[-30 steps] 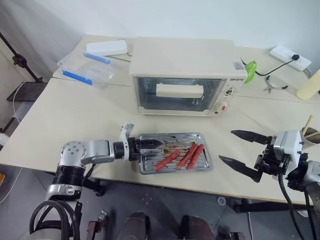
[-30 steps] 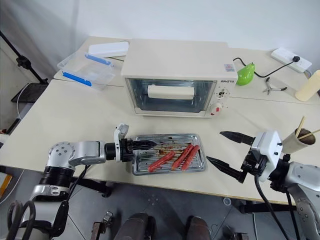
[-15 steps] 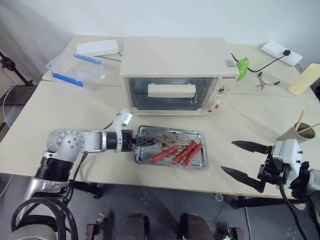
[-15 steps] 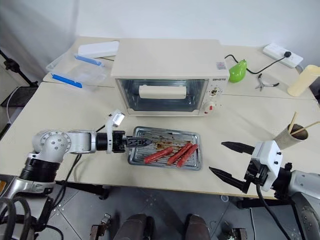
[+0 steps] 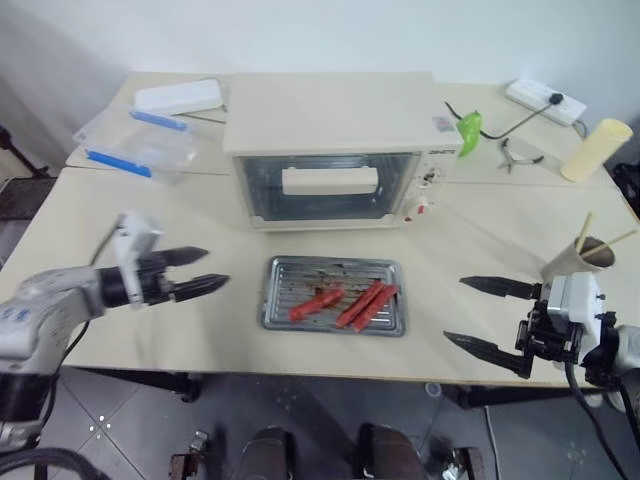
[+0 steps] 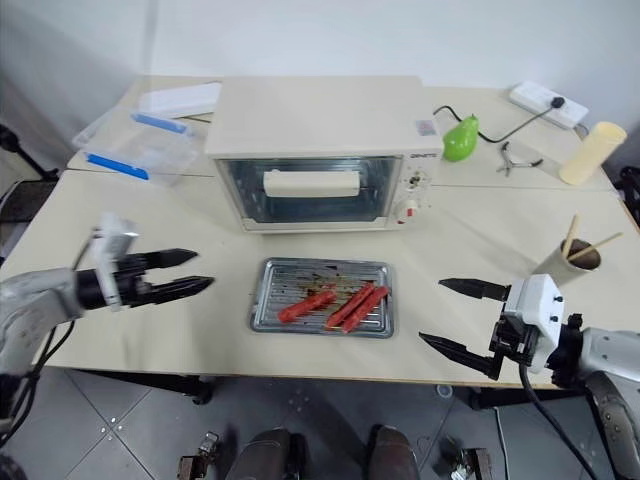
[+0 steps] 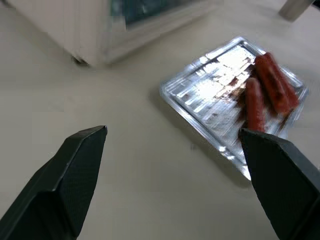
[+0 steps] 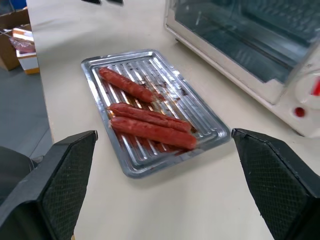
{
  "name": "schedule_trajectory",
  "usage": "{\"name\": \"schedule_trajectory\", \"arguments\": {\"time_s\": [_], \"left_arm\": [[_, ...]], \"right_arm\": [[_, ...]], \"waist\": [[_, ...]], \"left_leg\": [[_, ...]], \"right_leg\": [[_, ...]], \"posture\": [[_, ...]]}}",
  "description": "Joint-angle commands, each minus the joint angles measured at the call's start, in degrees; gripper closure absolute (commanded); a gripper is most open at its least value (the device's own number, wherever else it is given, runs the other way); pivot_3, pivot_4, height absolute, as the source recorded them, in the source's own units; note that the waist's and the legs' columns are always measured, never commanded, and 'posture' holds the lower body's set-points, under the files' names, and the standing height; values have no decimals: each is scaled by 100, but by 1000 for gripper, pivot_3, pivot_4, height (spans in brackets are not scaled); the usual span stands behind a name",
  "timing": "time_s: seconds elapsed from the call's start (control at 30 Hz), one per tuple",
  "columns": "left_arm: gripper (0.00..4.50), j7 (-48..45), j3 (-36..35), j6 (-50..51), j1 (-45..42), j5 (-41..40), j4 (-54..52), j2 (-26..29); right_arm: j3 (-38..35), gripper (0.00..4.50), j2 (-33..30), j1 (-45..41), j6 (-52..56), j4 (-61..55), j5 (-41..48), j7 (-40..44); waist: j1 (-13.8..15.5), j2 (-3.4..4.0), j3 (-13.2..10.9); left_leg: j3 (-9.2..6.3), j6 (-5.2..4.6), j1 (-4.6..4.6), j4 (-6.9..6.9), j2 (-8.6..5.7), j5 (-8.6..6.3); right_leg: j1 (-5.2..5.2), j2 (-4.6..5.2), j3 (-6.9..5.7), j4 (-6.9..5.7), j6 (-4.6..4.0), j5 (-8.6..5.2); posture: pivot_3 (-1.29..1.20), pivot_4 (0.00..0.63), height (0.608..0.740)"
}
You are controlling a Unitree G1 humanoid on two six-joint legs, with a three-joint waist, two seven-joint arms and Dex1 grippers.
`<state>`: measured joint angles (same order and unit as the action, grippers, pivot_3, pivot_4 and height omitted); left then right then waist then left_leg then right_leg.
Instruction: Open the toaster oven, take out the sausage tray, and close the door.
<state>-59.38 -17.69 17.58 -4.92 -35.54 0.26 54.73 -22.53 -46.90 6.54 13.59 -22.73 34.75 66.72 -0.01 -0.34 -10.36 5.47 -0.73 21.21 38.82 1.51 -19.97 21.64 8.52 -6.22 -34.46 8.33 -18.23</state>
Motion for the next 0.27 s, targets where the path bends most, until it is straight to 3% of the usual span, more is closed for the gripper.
{"name": "schedule_trajectory", "arguments": {"time_s": [0.03, 0.27], "left_arm": [[35, -614, -534, -1192, 547, 515, -112, 112], [35, -522, -775, -1077, 554, 447, 63, -80]], "right_arm": [[57, 0, -88, -199, -102, 61, 124, 200], [238, 0, -34, -295, -162, -25, 117, 382]], "waist": [[-2, -1, -1], [148, -2, -1]], "left_leg": [[2, -1, 3, 1, 2, -3], [-5, -20, 7, 26, 23, -9]], "right_leg": [[0, -1, -14, -1, 0, 0], [-5, 12, -9, -8, 0, 0]], "posture": [[0, 150, 740], [0, 150, 740]]}}
